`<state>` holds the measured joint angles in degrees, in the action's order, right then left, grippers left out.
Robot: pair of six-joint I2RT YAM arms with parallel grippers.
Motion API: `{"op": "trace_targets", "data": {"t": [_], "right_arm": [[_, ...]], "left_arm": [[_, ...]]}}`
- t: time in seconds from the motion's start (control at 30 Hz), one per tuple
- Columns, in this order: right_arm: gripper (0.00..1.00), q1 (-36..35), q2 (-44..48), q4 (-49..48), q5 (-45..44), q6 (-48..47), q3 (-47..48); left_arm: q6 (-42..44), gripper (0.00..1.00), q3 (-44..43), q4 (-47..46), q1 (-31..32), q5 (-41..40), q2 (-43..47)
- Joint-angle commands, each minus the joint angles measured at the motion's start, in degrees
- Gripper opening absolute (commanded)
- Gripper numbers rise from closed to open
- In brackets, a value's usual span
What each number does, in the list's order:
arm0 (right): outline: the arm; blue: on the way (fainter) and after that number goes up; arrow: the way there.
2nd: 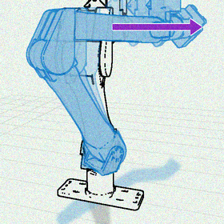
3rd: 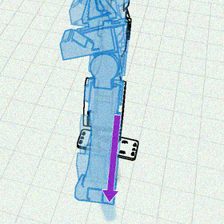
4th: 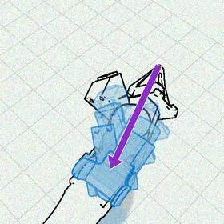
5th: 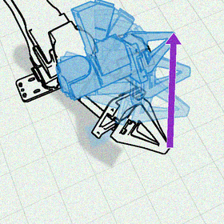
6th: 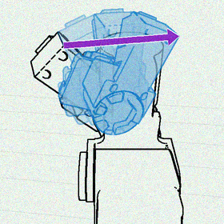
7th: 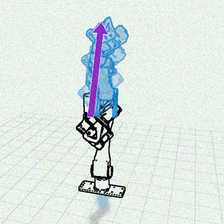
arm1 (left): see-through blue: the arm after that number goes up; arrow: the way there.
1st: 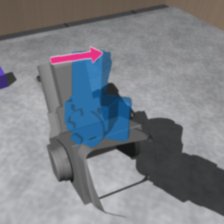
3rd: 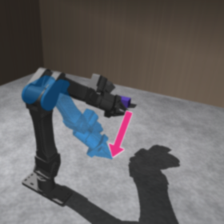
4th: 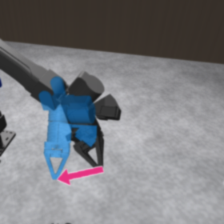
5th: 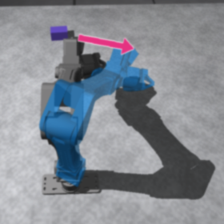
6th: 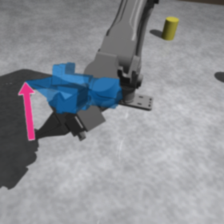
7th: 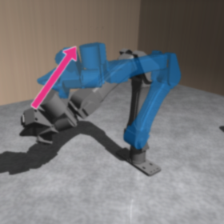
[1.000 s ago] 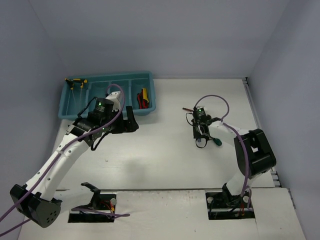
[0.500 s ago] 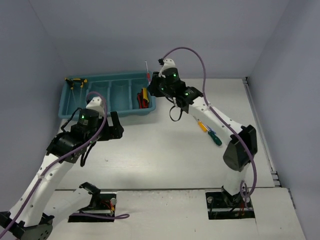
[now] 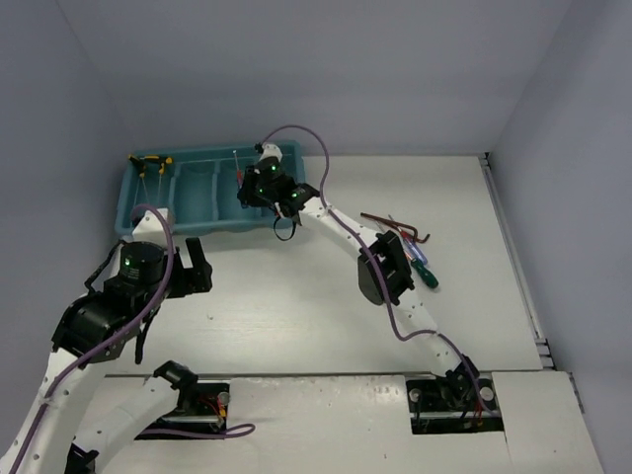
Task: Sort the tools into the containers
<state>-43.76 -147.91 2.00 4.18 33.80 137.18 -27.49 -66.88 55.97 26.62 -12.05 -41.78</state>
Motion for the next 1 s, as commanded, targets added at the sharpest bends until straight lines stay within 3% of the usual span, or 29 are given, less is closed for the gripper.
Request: {"op": "trace_targets", "data": {"t": [0.0, 0.1, 0.3, 0.53, 0.77, 0.9, 0.97], "right_arm": [[0.42, 0.5, 2.1, -7.5, -2.2, 2.6, 4.4], [0.54, 1.1, 7.2, -7.5, -2.4, -2.9, 0.8], [0.61, 4.8, 23.3, -7.5, -2.0, -11.8, -17.5], [0.6, 16.9, 54.2, -3.1, -3.7, -21.0, -58.6], [0.61, 30.1, 72.4, 6.0, -8.1, -22.2, -80.3], [0.64, 32.7, 76.5, 10.2, -10.3, -17.8, -87.1], [0.65, 35.7, 77.1, 10.9, -6.4, -16.2, -89.9]], "left_arm": [[1.5, 0.82, -2.5, -0.3, -0.1, -0.8, -1.8], [2.2, 0.81, -3.4, -0.4, -0.1, -0.4, -4.1], [3.8, 0.82, -7.2, -0.8, 0.0, 0.7, -9.5], [5.4, 0.82, -9.8, -6.6, 0.2, 5.7, -15.9], [4.3, 0.81, -10.1, -11.5, 0.8, 11.4, -21.3], [4.0, 0.82, -10.7, -13.2, 1.1, 12.1, -23.4], [3.9, 0.82, -10.9, -13.8, 1.2, 13.9, -24.3]]}}
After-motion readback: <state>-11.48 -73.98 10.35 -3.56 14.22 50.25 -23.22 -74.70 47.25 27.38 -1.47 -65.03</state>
